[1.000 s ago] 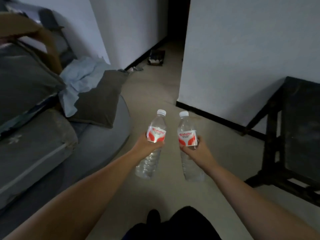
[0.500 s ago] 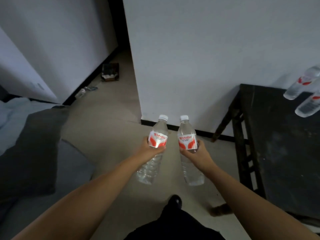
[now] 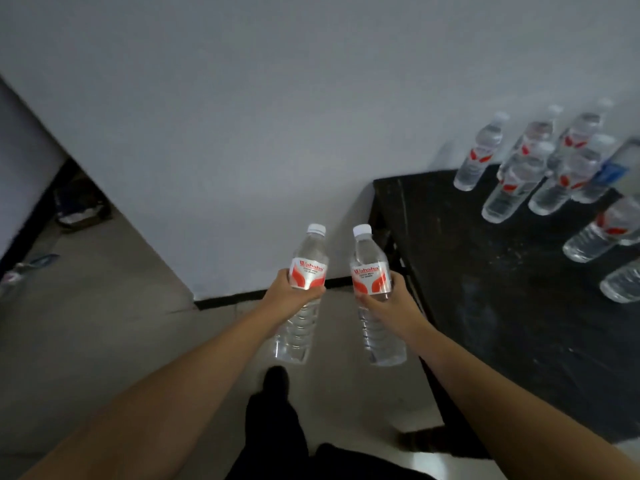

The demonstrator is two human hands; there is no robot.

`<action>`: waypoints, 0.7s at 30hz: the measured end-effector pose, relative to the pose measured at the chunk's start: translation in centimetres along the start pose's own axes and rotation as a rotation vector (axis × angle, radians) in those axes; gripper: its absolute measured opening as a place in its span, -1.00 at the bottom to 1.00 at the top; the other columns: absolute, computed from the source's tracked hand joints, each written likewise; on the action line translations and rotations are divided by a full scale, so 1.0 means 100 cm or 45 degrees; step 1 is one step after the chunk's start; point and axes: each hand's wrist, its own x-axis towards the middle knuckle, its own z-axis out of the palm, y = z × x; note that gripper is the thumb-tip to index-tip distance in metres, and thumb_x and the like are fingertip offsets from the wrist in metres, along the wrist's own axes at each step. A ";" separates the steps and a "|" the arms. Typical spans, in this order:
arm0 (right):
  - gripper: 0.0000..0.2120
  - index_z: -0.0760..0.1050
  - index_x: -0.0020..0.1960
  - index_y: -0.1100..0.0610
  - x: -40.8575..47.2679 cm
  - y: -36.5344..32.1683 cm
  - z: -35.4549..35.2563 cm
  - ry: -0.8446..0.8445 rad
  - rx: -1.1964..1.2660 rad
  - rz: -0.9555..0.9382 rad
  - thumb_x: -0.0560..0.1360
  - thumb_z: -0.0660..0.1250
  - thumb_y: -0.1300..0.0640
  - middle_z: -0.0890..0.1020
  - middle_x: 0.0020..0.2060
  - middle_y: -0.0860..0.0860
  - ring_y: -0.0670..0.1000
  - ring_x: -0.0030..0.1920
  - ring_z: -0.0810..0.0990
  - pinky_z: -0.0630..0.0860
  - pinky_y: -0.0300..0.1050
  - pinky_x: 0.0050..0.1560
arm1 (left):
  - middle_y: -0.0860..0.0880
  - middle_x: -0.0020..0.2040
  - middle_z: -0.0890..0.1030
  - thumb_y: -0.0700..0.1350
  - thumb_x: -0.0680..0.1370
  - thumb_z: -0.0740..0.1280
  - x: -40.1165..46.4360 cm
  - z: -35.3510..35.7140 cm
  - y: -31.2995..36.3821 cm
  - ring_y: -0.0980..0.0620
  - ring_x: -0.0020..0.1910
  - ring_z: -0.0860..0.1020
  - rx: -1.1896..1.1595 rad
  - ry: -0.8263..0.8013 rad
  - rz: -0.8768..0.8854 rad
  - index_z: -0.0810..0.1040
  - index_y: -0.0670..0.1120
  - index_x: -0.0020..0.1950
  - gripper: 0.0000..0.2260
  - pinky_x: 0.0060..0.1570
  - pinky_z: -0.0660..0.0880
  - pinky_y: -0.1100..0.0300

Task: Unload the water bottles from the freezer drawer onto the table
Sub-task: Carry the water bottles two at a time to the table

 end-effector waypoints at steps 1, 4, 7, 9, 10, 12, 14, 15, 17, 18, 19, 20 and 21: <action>-0.28 0.22 0.41 0.11 0.010 0.002 -0.007 0.041 0.012 0.040 0.39 0.51 0.01 0.56 0.15 0.00 0.02 0.13 0.59 0.56 -0.03 0.14 | -0.04 0.01 0.66 0.23 0.14 0.51 0.014 0.007 0.009 -0.04 -0.05 0.66 0.015 -0.038 0.004 0.48 -0.02 0.20 -0.30 0.06 0.59 -0.08; -0.27 0.19 0.42 0.09 0.037 0.006 -0.022 0.117 0.047 0.110 0.40 0.50 0.03 0.55 0.09 -0.06 -0.04 0.07 0.58 0.57 -0.10 0.06 | -0.02 0.05 0.62 0.11 0.26 0.54 0.053 0.025 0.035 -0.02 0.00 0.62 0.068 -0.133 0.048 0.43 -0.04 0.22 -0.39 0.10 0.57 -0.02; -0.28 0.18 0.43 0.07 0.070 0.002 -0.032 0.220 0.097 0.151 0.41 0.49 0.06 0.53 0.13 -0.05 -0.07 0.06 0.56 0.50 -0.26 -0.08 | -0.05 0.08 0.62 0.00 0.34 0.54 0.106 0.040 0.059 -0.03 0.03 0.61 0.121 -0.255 0.100 0.44 -0.04 0.22 -0.48 0.11 0.56 0.00; -0.26 0.15 0.45 0.05 0.094 -0.006 -0.040 0.290 0.134 0.165 0.41 0.49 0.05 0.52 0.19 -0.03 -0.03 0.13 0.55 0.51 -0.22 -0.03 | -0.03 0.05 0.61 -0.03 0.37 0.53 0.140 0.047 0.084 -0.02 0.02 0.59 0.158 -0.345 0.133 0.44 -0.02 0.17 -0.55 0.07 0.55 0.04; -0.25 0.14 0.45 0.04 0.106 -0.011 -0.044 0.324 0.145 0.175 0.41 0.49 0.04 0.51 0.20 -0.02 -0.02 0.13 0.55 0.50 -0.20 -0.01 | -0.01 0.04 0.59 -0.04 0.39 0.52 0.156 0.049 0.097 -0.01 0.01 0.58 0.190 -0.376 0.145 0.42 -0.01 0.16 -0.57 0.04 0.54 0.07; -0.25 0.14 0.45 0.03 0.128 -0.023 -0.056 0.410 0.194 0.203 0.41 0.48 0.03 0.51 0.18 -0.04 -0.07 0.08 0.54 0.48 -0.20 0.00 | -0.01 0.06 0.59 0.00 0.36 0.53 0.190 0.055 0.127 -0.02 0.04 0.58 0.253 -0.454 0.168 0.41 -0.03 0.20 -0.51 0.07 0.54 0.06; -0.25 0.13 0.46 0.02 0.148 -0.034 -0.070 0.520 0.243 0.210 0.42 0.47 0.02 0.49 0.15 -0.08 -0.10 0.06 0.50 0.47 -0.19 0.03 | -0.04 0.10 0.62 0.12 0.24 0.55 0.222 0.064 0.158 -0.03 0.04 0.61 0.320 -0.552 0.201 0.44 -0.03 0.24 -0.36 0.12 0.57 -0.03; -0.25 0.13 0.46 0.02 0.152 -0.039 -0.074 0.558 0.247 0.210 0.42 0.47 0.02 0.48 0.15 -0.08 -0.10 0.07 0.49 0.46 -0.18 0.04 | -0.03 0.09 0.62 0.17 0.18 0.54 0.229 0.067 0.167 -0.02 0.03 0.62 0.348 -0.567 0.215 0.44 -0.01 0.25 -0.29 0.11 0.57 -0.05; -0.27 0.15 0.46 0.02 0.163 -0.042 -0.083 0.670 0.313 0.213 0.42 0.47 0.02 0.48 0.13 -0.10 -0.13 0.04 0.49 0.44 -0.25 -0.01 | -0.01 0.10 0.61 0.16 0.20 0.54 0.250 0.083 0.188 0.02 0.03 0.60 0.409 -0.636 0.254 0.42 -0.02 0.26 -0.30 0.11 0.57 0.01; -0.28 0.17 0.45 0.02 0.167 -0.040 -0.087 0.732 0.349 0.217 0.42 0.47 0.03 0.49 0.13 -0.11 -0.15 0.03 0.50 0.44 -0.28 -0.04 | 0.00 0.10 0.59 0.08 0.27 0.55 0.255 0.092 0.197 0.03 0.03 0.58 0.435 -0.661 0.277 0.39 -0.04 0.25 -0.36 0.10 0.55 0.06; -0.28 0.18 0.45 0.02 0.169 -0.037 -0.092 0.798 0.384 0.234 0.41 0.48 0.03 0.51 0.13 -0.10 -0.14 0.05 0.52 0.46 -0.27 -0.03 | 0.02 0.09 0.56 0.01 0.33 0.55 0.260 0.104 0.204 0.04 0.03 0.56 0.471 -0.695 0.294 0.36 -0.05 0.24 -0.41 0.08 0.53 0.11; -0.28 0.19 0.44 0.03 0.168 -0.035 -0.096 0.848 0.396 0.250 0.41 0.49 0.04 0.52 0.13 -0.09 -0.12 0.08 0.53 0.49 -0.23 0.02 | 0.03 0.09 0.53 -0.04 0.36 0.53 0.262 0.114 0.210 0.05 0.04 0.53 0.508 -0.730 0.310 0.31 -0.05 0.24 -0.43 0.05 0.49 0.15; -0.29 0.21 0.43 0.04 0.166 -0.032 -0.102 0.900 0.408 0.275 0.40 0.49 0.05 0.53 0.15 -0.07 -0.08 0.11 0.55 0.52 -0.16 0.08 | 0.03 0.09 0.50 -0.07 0.38 0.53 0.263 0.126 0.215 0.05 0.04 0.50 0.531 -0.786 0.322 0.29 -0.05 0.29 -0.41 0.03 0.45 0.16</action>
